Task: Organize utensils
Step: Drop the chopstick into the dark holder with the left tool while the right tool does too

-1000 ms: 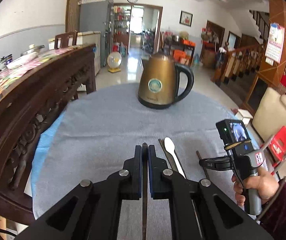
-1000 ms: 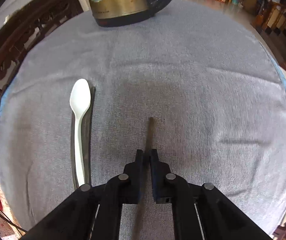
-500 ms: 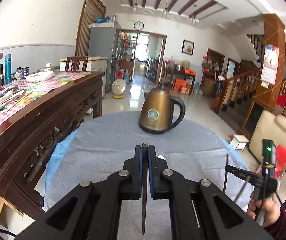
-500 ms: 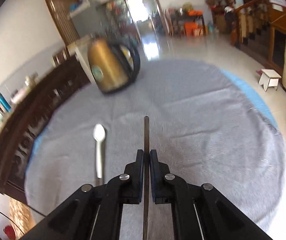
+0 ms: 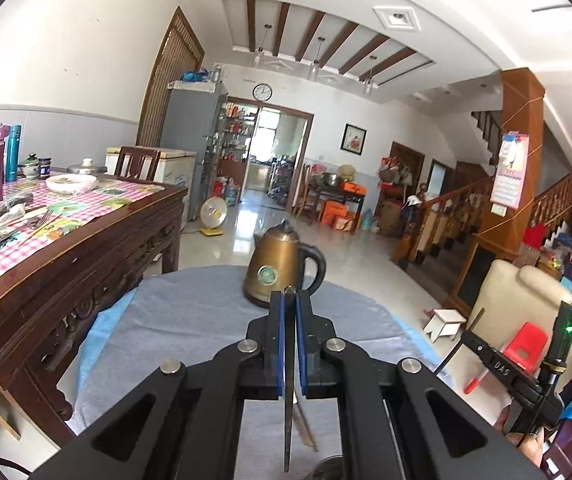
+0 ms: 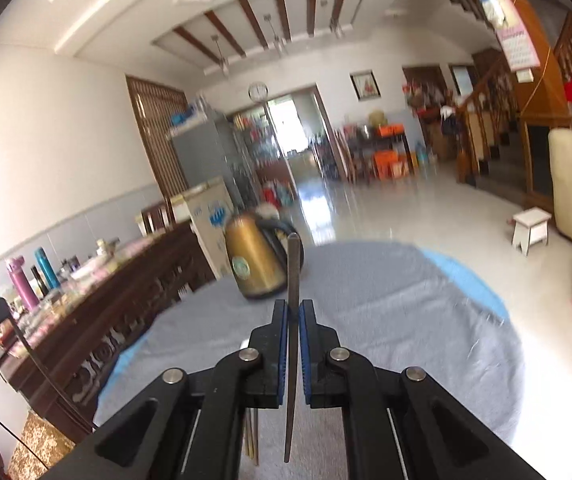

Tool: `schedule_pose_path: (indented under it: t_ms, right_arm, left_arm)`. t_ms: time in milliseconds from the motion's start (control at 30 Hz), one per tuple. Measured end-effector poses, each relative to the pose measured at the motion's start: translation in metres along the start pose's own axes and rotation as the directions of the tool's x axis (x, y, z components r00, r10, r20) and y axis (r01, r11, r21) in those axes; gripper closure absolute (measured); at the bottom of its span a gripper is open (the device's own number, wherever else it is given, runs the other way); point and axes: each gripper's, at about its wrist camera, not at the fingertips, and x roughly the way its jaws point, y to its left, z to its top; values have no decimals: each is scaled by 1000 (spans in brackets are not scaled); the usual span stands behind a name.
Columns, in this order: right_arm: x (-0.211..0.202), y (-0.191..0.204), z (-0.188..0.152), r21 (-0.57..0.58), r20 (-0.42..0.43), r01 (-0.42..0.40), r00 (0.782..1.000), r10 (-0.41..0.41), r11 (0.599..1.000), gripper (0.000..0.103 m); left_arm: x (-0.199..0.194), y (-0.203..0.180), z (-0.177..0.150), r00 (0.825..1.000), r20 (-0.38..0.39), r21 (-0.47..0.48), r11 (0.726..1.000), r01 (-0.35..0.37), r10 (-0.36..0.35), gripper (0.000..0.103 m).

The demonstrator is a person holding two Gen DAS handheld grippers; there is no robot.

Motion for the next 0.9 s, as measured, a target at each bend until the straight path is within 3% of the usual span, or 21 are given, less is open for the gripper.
schedule_pose_path:
  t_ms: [233,433,633,800,900]
  right_arm:
    - [-59,18,29,-18,93,-73,993,75,997,96]
    - [-90,48,30,-71,85,-160,983,165,985,96]
    - [-86,77,8,-129,-1,-214,977,215,968,96]
    - [-58,93,-22,-189,-114,-203,976,184,961,96]
    - [-39,93,-38,-198,-208,-217,962,175,956,96]
  left_arm:
    - [-14,-11,6,997,27,-17,997,76,-76,98]
    - [-6,-16,-3,993,-15,-26,993,115,-116,98]
    - [5,-21,-15,994,-52,4,995,96,-96,98]
    - [21,-20,-32,989,-120,19,996,90,-87,98]
    - [29,-22,-40,982,-173,55,994,91,-81,96]
